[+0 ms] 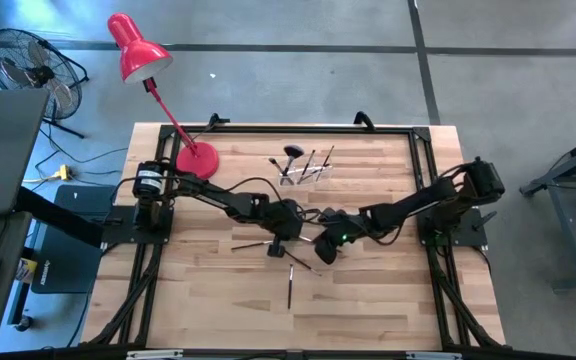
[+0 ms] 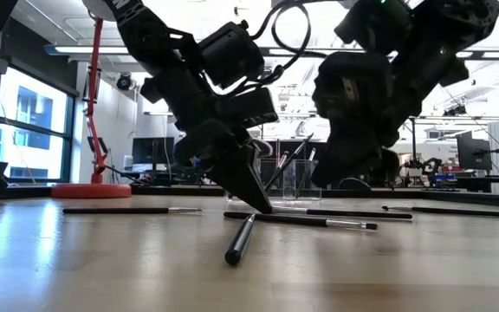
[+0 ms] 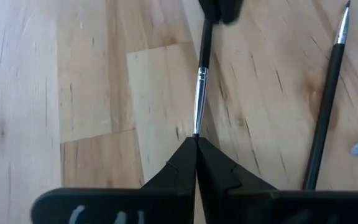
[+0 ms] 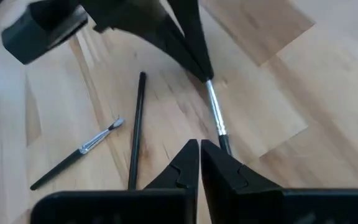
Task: Put items in baskets/containers
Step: Put the eyeshadow brush into the transparent organizer
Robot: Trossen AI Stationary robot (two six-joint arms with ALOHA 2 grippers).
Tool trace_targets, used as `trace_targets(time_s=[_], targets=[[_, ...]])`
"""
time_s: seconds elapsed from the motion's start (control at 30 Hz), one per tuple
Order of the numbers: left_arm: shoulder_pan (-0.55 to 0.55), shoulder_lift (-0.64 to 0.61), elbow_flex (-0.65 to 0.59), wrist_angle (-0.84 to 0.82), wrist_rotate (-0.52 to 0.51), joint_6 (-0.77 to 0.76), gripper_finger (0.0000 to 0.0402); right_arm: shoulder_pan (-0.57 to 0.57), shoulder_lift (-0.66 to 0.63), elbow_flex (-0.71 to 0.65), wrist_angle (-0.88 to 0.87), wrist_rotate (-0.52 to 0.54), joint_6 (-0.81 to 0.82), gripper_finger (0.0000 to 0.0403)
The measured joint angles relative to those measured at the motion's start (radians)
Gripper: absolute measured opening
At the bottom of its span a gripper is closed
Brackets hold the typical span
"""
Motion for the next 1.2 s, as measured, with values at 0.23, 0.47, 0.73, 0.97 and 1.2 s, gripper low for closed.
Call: trace_targets(time_s=[0.23,0.47,0.73,0.97,1.2], targets=[[-0.001,-0.038,-0.004,-0.069,-0.053,-0.063,0.0000,0.043,-0.091,0.001,-0.060,0.203,-0.057,0.0058],[-0.008,-0.050,-0.003,-0.129,-0.064,-0.135,0.0000,0.044,-0.103,0.001,-0.026,0.223,-0.119,0.0083],[-0.058,-0.047,0.082,-0.292,-0.078,-0.192,0.0000,0.044,-0.103,0.001,-0.078,0.250,-0.353,0.0125],[-0.066,-0.047,0.192,-0.398,-0.098,-0.193,0.0000,0.059,-0.045,0.049,-0.195,0.256,-0.472,0.0177],[-0.065,-0.047,0.244,-0.484,-0.120,-0.196,0.0000,0.064,0.069,0.212,-0.311,0.271,-0.588,0.0191]])
